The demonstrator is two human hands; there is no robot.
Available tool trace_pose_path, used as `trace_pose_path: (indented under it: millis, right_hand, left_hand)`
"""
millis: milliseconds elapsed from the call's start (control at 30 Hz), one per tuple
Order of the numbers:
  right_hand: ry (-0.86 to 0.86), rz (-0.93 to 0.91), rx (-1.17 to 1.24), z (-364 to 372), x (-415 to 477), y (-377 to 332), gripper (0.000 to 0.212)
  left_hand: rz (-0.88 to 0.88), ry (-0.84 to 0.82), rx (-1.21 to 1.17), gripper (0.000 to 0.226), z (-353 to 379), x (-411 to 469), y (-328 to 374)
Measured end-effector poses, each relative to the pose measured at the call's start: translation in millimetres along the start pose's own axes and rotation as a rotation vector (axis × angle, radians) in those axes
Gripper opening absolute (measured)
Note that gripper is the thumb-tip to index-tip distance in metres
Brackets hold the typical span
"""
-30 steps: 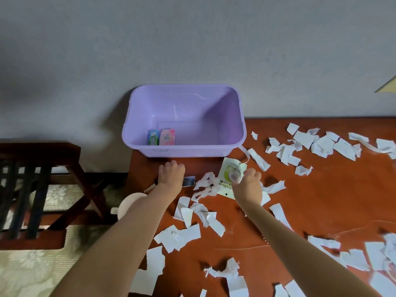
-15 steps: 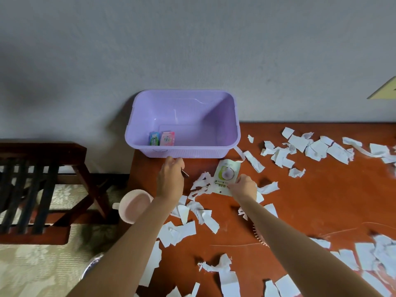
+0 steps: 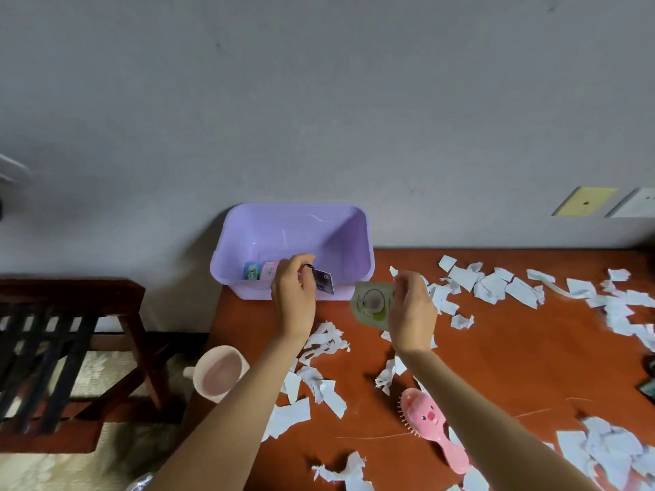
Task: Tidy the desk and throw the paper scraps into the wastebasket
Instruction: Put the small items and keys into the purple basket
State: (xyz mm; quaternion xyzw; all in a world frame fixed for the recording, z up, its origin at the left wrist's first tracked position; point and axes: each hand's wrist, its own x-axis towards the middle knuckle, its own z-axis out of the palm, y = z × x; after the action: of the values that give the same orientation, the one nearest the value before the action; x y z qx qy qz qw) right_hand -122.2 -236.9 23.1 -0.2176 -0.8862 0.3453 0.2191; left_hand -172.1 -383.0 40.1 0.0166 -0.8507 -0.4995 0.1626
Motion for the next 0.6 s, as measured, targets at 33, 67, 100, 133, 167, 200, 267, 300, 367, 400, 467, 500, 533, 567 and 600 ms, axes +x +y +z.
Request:
trace_pose_path:
  millis: [33,67,100,133,167,200,267,300,367,400,467,500,533,567,600]
  right_hand:
    - [0.012,-0.033,0.032,-2,3,-5,0.018]
    - [0.015,-0.062,0.06,-4,7,-11,0.017]
    - [0.005,-0.08,0.076,-4,12,-17,0.018]
    - [-0.013,-0.09,0.086,-2,19,-22,0.018]
    - [-0.039,-0.091,0.09,0,26,-28,0.02]
    - [-0.068,-0.088,0.09,3,34,-33,0.023]
    - [-0.115,-0.069,0.085,11,49,-46,0.033]
    - [-0.133,-0.06,0.093,16,56,-51,0.037]
    - [-0.175,-0.034,0.127,26,70,-61,0.042]
    - [-0.202,-0.014,0.146,32,76,-65,0.044]
    - [-0.252,-0.001,0.148,47,89,-69,0.047]
    - [-0.274,-0.013,0.121,55,95,-69,0.049]
    - [-0.299,-0.043,0.073,64,101,-69,0.05]
    - [-0.338,-0.088,-0.004,73,106,-67,0.049]
    - [-0.392,-0.142,-0.094,82,111,-65,0.047]
  left_hand:
    - [-0.009,-0.012,-0.019,0.025,0,6,3]
    - [-0.02,-0.031,-0.034,0.026,0,11,7]
    - [-0.043,-0.048,-0.041,0.027,0,18,10]
    - [-0.064,-0.057,-0.039,0.028,0,26,14]
    - [-0.093,-0.07,-0.033,0.028,-1,36,17]
    - [-0.124,-0.087,-0.033,0.028,-1,45,19]
    - [-0.205,-0.142,-0.069,0.028,0,66,21]
    - [-0.245,-0.174,-0.113,0.029,0,76,20]
    - [-0.304,-0.198,-0.183,0.031,0,94,14]
    - [-0.315,-0.198,-0.172,0.032,1,101,10]
    - [-0.299,-0.2,-0.073,0.032,1,114,0]
    - [-0.277,-0.204,-0.014,0.032,1,120,-7]
    - [-0.253,-0.214,0.04,0.032,2,127,-15]
    - [-0.233,-0.235,0.081,0.032,4,133,-22]
    - [-0.216,-0.265,0.113,0.031,5,137,-30]
